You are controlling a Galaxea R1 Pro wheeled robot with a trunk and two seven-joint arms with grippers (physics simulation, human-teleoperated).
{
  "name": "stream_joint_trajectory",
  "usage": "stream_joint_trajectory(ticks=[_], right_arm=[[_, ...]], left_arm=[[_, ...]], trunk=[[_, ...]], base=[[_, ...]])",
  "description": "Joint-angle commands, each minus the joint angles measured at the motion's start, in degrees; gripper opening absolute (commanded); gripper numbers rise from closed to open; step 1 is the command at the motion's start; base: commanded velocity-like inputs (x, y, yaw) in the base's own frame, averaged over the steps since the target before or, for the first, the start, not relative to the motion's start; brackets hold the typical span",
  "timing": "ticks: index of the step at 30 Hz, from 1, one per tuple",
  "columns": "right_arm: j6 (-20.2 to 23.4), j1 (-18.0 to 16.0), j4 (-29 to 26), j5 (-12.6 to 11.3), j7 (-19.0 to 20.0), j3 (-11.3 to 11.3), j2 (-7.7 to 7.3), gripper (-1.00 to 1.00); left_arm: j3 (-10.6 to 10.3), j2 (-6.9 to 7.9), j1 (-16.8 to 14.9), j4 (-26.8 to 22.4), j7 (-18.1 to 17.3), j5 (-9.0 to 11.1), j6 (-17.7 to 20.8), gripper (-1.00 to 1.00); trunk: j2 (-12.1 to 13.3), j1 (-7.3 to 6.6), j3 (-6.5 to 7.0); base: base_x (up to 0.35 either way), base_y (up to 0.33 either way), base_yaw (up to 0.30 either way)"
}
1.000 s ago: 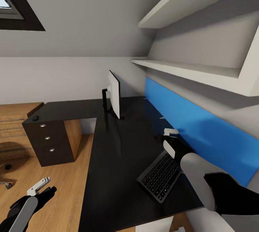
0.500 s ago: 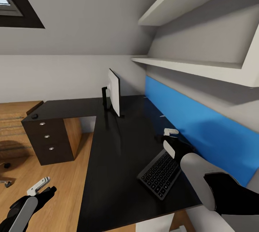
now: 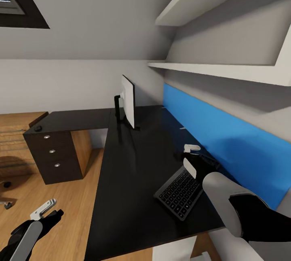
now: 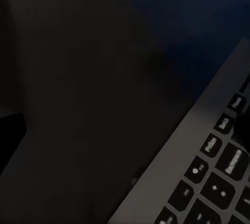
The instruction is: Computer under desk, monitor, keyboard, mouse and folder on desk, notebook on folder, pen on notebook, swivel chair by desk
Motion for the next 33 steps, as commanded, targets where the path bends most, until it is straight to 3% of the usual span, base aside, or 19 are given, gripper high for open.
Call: stream_joint_trajectory(ticks=[1, 13, 17, 19, 24, 33], right_arm=[[0.3, 0.0, -0.1, -0.5, -0.4, 0.5, -0.02, 1.0], [0.3, 0.0, 0.0, 1.3, -1.4, 0.6, 0.08, 1.0], [0.4, 0.0, 0.4, 4.0, -3.4, 0.7, 0.68, 1.0], [0.4, 0.0, 0.6, 6.7, -4.7, 0.7, 1.43, 1.0], [0.5, 0.0, 0.9, 9.4, -6.0, 0.7, 2.16, 1.0], [0.6, 0.0, 1.1, 10.6, -7.0, 0.8, 2.5, 1.0]], left_arm=[[0.0, 0.01, 0.0, -0.1, 0.4, 0.6, 0.1, 1.0], [0.0, 0.01, 0.0, -0.1, 0.4, 0.6, 0.1, 1.0], [0.0, 0.01, 0.0, -0.1, 0.4, 0.6, 0.1, 1.0], [0.0, 0.01, 0.0, -0.1, 0.4, 0.6, 0.2, 1.0], [0.0, 0.01, 0.0, -0.1, 0.4, 0.6, 0.2, 1.0], [0.0, 0.01, 0.0, -0.1, 0.4, 0.6, 0.2, 1.0]], trunk=[[-0.5, 0.22, -0.25], [-5.3, 2.86, -2.4], [-5.3, 2.86, -2.4], [-5.3, 2.86, -2.4], [-5.3, 2.86, -2.4], [-5.3, 2.86, -2.4]], base=[[0.0, 0.0, 0.0], [0.0, 0.0, 0.0], [0.0, 0.0, 0.0], [0.0, 0.0, 0.0], [0.0, 0.0, 0.0], [0.0, 0.0, 0.0]])
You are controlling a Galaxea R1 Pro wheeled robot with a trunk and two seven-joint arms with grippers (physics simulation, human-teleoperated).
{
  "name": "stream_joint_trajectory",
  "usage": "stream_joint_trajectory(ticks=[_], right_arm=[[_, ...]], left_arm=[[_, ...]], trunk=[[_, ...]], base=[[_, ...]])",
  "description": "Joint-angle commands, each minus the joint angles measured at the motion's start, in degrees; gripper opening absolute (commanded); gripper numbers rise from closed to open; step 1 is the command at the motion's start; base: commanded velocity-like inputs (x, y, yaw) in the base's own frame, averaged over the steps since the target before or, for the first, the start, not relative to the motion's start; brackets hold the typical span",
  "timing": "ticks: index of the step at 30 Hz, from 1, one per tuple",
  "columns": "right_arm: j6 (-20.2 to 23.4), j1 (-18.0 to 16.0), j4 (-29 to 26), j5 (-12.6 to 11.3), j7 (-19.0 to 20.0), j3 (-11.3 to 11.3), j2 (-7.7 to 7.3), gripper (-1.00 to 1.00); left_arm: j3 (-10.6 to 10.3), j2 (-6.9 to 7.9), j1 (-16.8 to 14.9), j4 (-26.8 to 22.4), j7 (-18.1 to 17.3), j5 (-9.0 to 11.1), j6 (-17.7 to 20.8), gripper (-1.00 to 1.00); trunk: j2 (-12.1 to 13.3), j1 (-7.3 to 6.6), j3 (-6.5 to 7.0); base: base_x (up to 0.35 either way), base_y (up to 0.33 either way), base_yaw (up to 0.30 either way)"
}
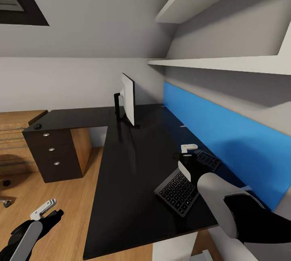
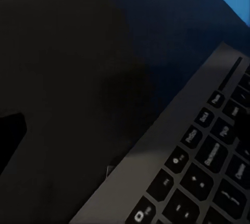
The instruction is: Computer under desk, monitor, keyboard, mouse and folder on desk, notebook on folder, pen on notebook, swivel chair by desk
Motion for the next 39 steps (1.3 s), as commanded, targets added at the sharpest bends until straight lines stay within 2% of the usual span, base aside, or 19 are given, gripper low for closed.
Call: stream_joint_trajectory(ticks=[1, 14, 39], right_arm=[[0.6, 0.0, -0.1, 0.1, -0.3, 0.5, -0.01, 1.0], [0.6, 0.3, -0.1, 0.2, -0.4, 0.4, -0.05, 1.0], [0.7, 0.3, 0.0, 0.2, -0.4, 0.4, -0.07, 1.0]], left_arm=[[0.0, 0.01, 0.0, -0.1, 0.5, 0.6, 0.1, 1.0], [0.0, 0.01, 0.0, -0.1, 0.5, 0.6, 0.1, 1.0], [0.0, 0.01, 0.0, -0.1, 0.5, 0.6, 0.1, 1.0]], trunk=[[0.0, 0.0, -0.06], [0.0, 0.0, -0.06], [-10.1, 5.49, -4.55]], base=[[0.0, 0.0, 0.0], [0.0, 0.0, 0.0], [0.0, 0.0, 0.0]])
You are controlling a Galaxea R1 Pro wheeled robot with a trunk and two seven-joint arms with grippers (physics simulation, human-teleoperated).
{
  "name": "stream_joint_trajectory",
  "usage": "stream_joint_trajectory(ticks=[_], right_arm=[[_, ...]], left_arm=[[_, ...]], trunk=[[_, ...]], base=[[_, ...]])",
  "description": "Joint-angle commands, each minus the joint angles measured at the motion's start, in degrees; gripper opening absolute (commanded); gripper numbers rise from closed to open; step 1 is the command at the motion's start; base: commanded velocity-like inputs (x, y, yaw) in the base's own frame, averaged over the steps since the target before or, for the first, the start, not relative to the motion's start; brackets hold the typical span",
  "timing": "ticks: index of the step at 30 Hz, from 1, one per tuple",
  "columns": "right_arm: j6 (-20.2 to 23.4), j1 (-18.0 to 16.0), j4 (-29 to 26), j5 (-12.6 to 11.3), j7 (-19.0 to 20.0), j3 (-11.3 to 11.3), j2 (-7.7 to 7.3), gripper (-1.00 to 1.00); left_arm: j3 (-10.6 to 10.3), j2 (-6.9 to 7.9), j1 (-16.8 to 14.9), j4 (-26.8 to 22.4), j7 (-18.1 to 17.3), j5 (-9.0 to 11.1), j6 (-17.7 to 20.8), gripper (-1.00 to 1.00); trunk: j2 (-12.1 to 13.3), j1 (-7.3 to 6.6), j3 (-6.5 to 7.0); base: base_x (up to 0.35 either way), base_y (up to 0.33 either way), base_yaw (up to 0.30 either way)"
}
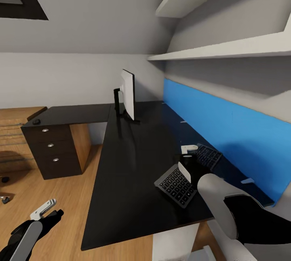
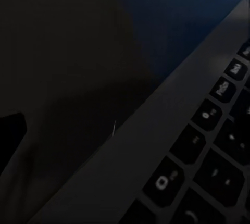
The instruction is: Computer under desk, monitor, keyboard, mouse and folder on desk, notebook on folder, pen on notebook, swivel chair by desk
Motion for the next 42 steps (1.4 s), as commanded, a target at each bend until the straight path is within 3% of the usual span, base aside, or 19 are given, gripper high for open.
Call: stream_joint_trajectory(ticks=[1, 10, 20, 24, 42], right_arm=[[0.6, 0.0, -0.1, 0.1, -0.3, 0.5, -0.01, 1.0], [0.6, 0.0, -0.1, 0.1, -0.3, 0.5, -0.1, 1.0], [0.6, 0.0, -0.1, 0.1, -0.3, 0.5, -0.18, 1.0], [0.6, 0.0, -0.1, 0.1, -0.3, 0.5, -0.19, 1.0], [0.6, 0.0, 0.2, 0.1, -0.3, 0.5, -0.11, 1.0]], left_arm=[[0.0, 0.01, 0.0, -0.1, 0.5, 0.6, 0.1, 1.0], [0.0, -0.01, 0.0, -0.1, 0.5, 0.6, 0.1, 1.0], [0.0, -0.02, 0.0, -0.1, 0.5, 0.6, 0.1, 1.0], [0.0, -0.04, 0.0, -0.1, 0.5, 0.7, 0.1, 1.0], [0.0, 0.01, 0.0, 0.1, 0.2, 0.6, 0.3, 1.0]], trunk=[[-0.4, 0.22, -0.25], [-2.1, 1.1, -0.96], [-2.1, 1.1, -0.96], [-3.7, 1.98, -1.68], [-3.7, 1.98, -1.68]], base=[[0.0, 0.0, 0.0], [0.0, 0.0, 0.0], [0.0, 0.0, 0.0], [0.0, 0.0, 0.0], [-0.06, 0.0, 0.0]])
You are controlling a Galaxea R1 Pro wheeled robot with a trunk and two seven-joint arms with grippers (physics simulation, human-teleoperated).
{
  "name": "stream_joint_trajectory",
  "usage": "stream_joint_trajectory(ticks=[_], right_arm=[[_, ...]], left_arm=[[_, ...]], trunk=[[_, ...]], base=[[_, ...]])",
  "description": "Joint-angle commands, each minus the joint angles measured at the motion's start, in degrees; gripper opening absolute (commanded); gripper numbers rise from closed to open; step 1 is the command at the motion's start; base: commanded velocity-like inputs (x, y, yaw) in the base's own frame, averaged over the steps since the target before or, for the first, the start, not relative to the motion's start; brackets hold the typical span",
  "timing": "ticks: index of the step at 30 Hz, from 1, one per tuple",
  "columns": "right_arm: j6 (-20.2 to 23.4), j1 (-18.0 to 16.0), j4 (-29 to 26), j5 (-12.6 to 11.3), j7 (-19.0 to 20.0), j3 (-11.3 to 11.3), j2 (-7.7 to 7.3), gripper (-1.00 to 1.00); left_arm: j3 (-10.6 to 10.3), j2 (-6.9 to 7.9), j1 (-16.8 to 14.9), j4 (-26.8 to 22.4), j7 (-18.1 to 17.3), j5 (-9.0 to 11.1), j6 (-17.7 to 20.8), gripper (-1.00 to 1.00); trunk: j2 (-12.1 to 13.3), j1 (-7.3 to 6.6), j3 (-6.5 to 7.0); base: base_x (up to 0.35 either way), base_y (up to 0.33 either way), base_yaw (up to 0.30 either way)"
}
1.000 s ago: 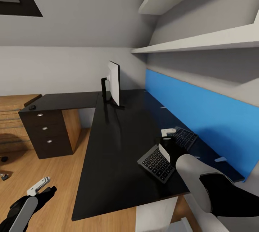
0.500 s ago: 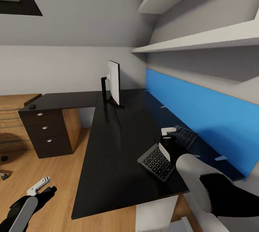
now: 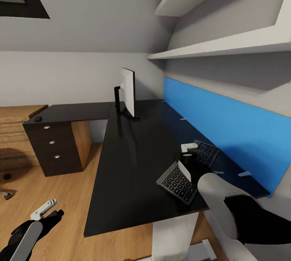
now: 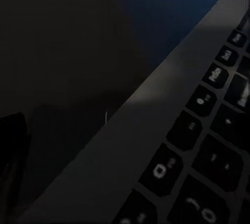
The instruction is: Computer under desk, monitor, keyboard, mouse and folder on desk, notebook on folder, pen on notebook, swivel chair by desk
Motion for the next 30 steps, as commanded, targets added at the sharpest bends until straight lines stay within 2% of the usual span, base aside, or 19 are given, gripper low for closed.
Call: stream_joint_trajectory(ticks=[1, 7, 30], right_arm=[[0.6, 0.0, 1.4, -0.3, -0.3, -0.1, -0.02, 1.0], [0.6, 0.0, 1.4, -0.3, -0.3, -0.1, -0.01, 1.0], [0.6, 0.0, 1.4, -0.3, -0.3, -0.1, -0.02, 1.0]], left_arm=[[0.0, 0.02, 0.0, -0.1, 0.5, 0.6, 0.1, 1.0], [0.0, 0.02, 0.0, -0.1, 0.5, 0.6, 0.0, 1.0], [0.0, 0.02, 0.0, -0.1, 0.5, 0.6, 0.0, 1.0]], trunk=[[0.0, -0.01, -0.07], [0.0, -0.01, -0.07], [0.0, -0.01, -0.07]], base=[[-0.075, 0.0, 0.0], [-0.026, 0.0, 0.0], [-0.164, 0.0, 0.0]])
